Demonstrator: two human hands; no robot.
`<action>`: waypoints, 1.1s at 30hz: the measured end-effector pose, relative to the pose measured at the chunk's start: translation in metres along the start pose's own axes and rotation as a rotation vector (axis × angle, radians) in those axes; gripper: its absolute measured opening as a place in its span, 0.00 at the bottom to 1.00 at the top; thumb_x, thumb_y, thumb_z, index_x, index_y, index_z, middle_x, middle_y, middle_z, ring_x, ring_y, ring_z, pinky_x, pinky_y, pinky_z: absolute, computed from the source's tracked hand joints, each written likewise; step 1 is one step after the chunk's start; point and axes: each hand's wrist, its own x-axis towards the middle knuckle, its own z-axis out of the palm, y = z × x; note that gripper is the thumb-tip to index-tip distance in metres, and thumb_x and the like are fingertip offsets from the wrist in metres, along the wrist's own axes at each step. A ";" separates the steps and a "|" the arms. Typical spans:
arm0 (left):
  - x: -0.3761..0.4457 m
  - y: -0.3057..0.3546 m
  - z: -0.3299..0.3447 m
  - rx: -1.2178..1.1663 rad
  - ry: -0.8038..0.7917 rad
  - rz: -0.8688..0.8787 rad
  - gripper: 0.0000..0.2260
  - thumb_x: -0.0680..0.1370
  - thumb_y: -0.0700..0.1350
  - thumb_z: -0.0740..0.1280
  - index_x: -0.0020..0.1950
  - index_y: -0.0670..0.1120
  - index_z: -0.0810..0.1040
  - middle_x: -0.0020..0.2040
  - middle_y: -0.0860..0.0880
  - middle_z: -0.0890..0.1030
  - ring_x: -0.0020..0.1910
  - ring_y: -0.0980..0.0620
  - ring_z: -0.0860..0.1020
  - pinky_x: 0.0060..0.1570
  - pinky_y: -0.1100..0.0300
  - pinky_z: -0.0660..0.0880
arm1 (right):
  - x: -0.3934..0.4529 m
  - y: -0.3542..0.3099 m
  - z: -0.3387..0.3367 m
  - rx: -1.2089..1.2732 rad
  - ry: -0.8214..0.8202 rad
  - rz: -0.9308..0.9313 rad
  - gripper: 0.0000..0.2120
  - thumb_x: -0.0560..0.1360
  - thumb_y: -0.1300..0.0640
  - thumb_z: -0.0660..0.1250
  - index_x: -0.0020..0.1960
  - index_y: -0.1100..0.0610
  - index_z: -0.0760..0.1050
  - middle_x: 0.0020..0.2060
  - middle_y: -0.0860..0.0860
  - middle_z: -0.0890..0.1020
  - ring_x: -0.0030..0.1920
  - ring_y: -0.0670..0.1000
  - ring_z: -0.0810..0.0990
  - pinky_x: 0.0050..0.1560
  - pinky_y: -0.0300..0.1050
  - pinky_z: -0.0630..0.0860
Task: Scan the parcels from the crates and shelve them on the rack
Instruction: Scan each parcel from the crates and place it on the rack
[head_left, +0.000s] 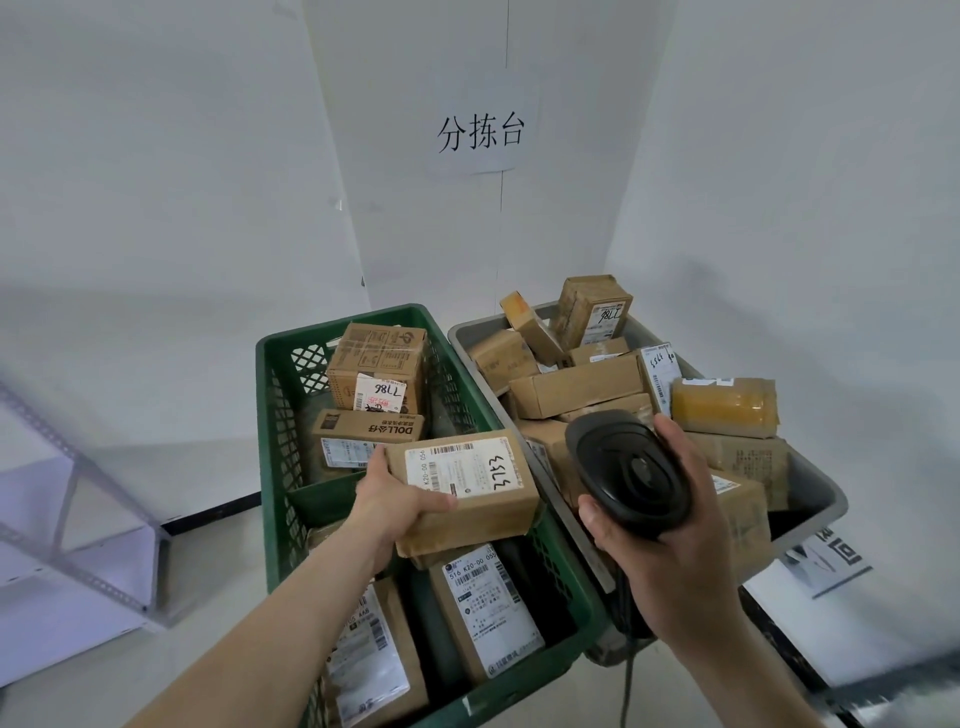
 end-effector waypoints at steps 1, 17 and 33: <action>-0.002 -0.003 0.002 -0.017 -0.038 -0.021 0.58 0.53 0.37 0.85 0.77 0.53 0.60 0.61 0.48 0.80 0.61 0.43 0.77 0.64 0.39 0.75 | 0.000 -0.001 -0.001 0.006 -0.007 -0.004 0.41 0.66 0.63 0.79 0.75 0.59 0.64 0.57 0.26 0.77 0.61 0.33 0.78 0.60 0.27 0.73; -0.025 0.009 -0.003 0.024 -0.090 -0.032 0.23 0.74 0.38 0.75 0.62 0.57 0.71 0.53 0.44 0.85 0.53 0.42 0.81 0.51 0.41 0.79 | -0.010 0.006 -0.019 0.013 -0.043 0.044 0.43 0.66 0.68 0.80 0.76 0.57 0.65 0.58 0.27 0.77 0.62 0.34 0.77 0.59 0.26 0.73; -0.041 0.030 -0.005 0.235 -0.093 0.024 0.19 0.69 0.35 0.75 0.46 0.46 0.65 0.52 0.37 0.85 0.53 0.37 0.83 0.45 0.44 0.80 | -0.017 -0.002 -0.048 0.084 -0.086 0.070 0.44 0.67 0.70 0.79 0.77 0.61 0.62 0.56 0.25 0.78 0.59 0.33 0.79 0.57 0.25 0.73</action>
